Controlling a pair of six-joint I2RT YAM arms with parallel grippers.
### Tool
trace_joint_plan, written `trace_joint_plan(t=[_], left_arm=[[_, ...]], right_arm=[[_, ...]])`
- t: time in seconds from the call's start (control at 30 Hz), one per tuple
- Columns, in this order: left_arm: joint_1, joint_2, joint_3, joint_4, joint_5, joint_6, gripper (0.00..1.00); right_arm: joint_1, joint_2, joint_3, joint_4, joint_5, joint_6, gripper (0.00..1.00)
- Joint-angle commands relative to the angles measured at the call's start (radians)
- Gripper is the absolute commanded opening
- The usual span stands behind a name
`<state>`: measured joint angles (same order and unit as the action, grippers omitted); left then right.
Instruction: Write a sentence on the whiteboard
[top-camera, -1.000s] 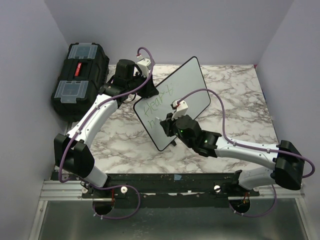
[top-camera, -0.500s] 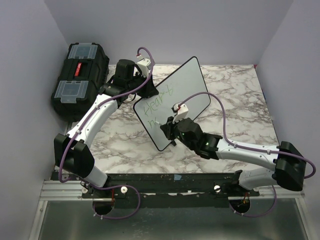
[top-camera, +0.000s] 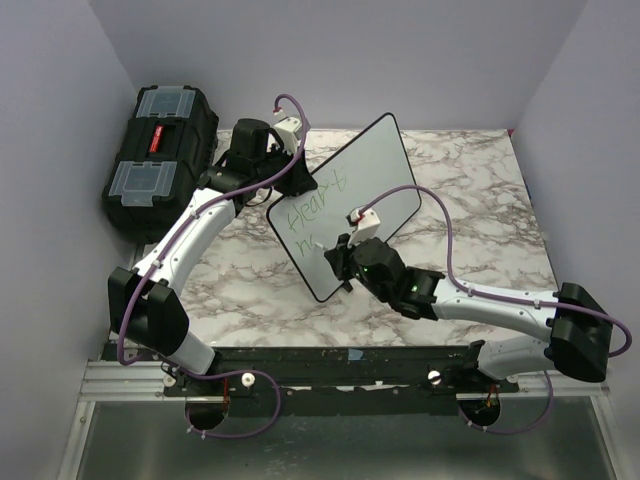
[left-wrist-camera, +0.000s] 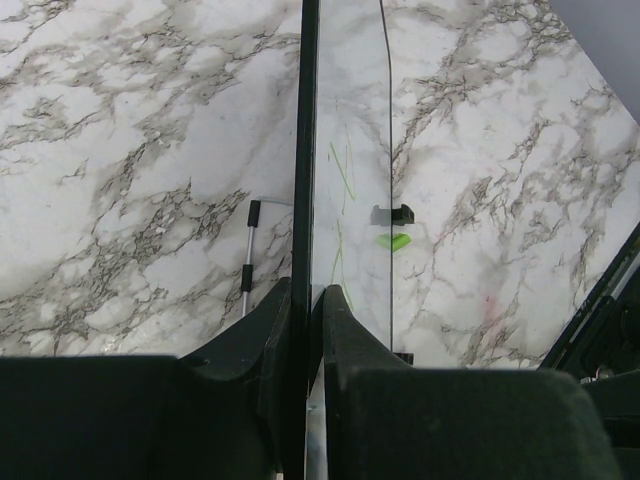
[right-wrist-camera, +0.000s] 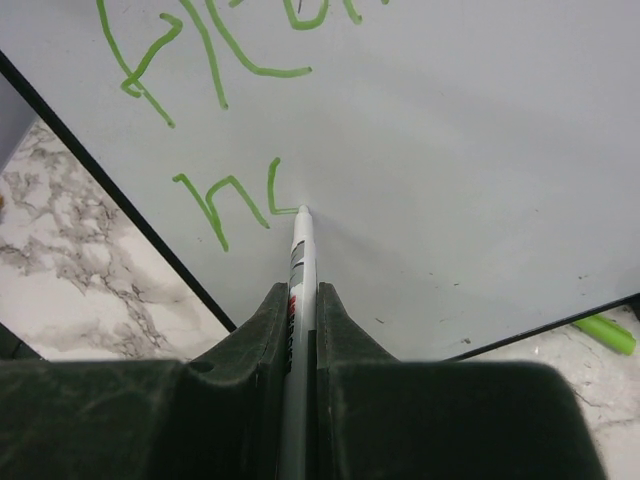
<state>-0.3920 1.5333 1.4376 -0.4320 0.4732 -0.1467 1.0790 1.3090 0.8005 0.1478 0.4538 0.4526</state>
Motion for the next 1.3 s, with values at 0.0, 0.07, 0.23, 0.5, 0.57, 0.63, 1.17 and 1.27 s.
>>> trace_joint_plan(t=[0.0,0.07,0.23,0.5,0.57,0.63,1.17,1.27], left_arm=[[-0.015,0.028,-0.028,-0.079,-0.052,0.082,0.00],[-0.015,0.028,-0.028,-0.079,-0.051,0.082,0.00],[-0.015,0.030,-0.026,-0.079,-0.051,0.083,0.00],[-0.015,0.032,-0.025,-0.078,-0.050,0.084,0.00],[-0.015,0.033,-0.024,-0.080,-0.051,0.084,0.00],[-0.015,0.033,-0.023,-0.081,-0.051,0.085,0.00],[-0.015,0.024,-0.026,-0.081,-0.058,0.082,0.00],[-0.015,0.023,-0.027,-0.081,-0.056,0.080,0.00]], right_arm=[[0.000,0.026,0.042,-0.038,0.081,-0.003,0.01],[-0.001,0.033,0.054,-0.035,0.085,-0.010,0.01],[0.000,0.050,0.088,-0.024,0.083,-0.026,0.01],[-0.001,0.073,0.123,-0.007,0.028,-0.044,0.01],[0.000,0.072,0.118,0.000,0.007,-0.053,0.01],[0.000,0.065,0.108,0.003,0.006,-0.057,0.01],[0.000,-0.065,0.008,0.029,-0.002,-0.044,0.01],[0.000,-0.067,0.011,0.030,0.025,-0.045,0.01]])
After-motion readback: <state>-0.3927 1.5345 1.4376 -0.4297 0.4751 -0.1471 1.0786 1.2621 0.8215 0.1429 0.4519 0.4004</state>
